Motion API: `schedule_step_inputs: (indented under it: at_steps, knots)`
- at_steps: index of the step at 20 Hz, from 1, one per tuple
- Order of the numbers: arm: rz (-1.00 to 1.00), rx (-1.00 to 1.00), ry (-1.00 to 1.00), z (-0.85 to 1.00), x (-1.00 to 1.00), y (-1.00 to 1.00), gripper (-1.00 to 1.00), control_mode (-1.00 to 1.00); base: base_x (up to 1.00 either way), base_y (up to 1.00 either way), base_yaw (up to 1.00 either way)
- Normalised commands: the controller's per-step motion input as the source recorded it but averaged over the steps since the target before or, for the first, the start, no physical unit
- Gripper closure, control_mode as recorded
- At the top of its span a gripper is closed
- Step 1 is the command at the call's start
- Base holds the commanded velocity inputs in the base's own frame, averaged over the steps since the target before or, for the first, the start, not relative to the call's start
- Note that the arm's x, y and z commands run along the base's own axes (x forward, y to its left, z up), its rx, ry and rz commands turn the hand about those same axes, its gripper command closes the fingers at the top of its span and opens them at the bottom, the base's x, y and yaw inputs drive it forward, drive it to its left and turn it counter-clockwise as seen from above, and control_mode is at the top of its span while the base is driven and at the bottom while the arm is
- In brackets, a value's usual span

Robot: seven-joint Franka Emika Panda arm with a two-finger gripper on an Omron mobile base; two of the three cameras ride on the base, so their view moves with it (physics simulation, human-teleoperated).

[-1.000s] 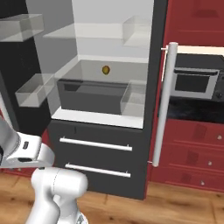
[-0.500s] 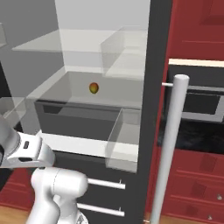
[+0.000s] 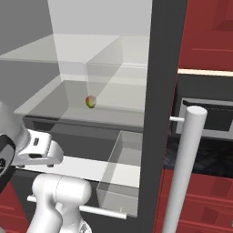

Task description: Pick the kiwi and mango from the fridge and place them inside the tupperware on the counter.

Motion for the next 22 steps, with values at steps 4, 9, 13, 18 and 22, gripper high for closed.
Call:
schedule_step_inputs:
  at_steps: [4, 9, 13, 18, 22]
  knots:
    - [0.00, 0.00, -0.11, 0.00, 0.79, -0.03, -1.00, -1.00, 0.00, 0.00, 0.00]
    - [0.00, 0.00, -0.14, 0.00, 0.70, 0.00, -1.00, -1.00, 0.00, 0.00, 0.00]
    - [0.00, 0.00, -0.20, -0.05, 0.62, 0.00, -1.00, -1.00, 0.00, 0.00, 0.00]
    - [0.00, 0.00, -0.10, 0.00, 0.57, 0.00, -1.00, -1.00, 0.00, 0.00, 0.00]
    - [-0.01, 0.00, -0.01, 0.00, 0.67, 0.00, -1.00, -1.00, 0.00, 0.00, 0.00]
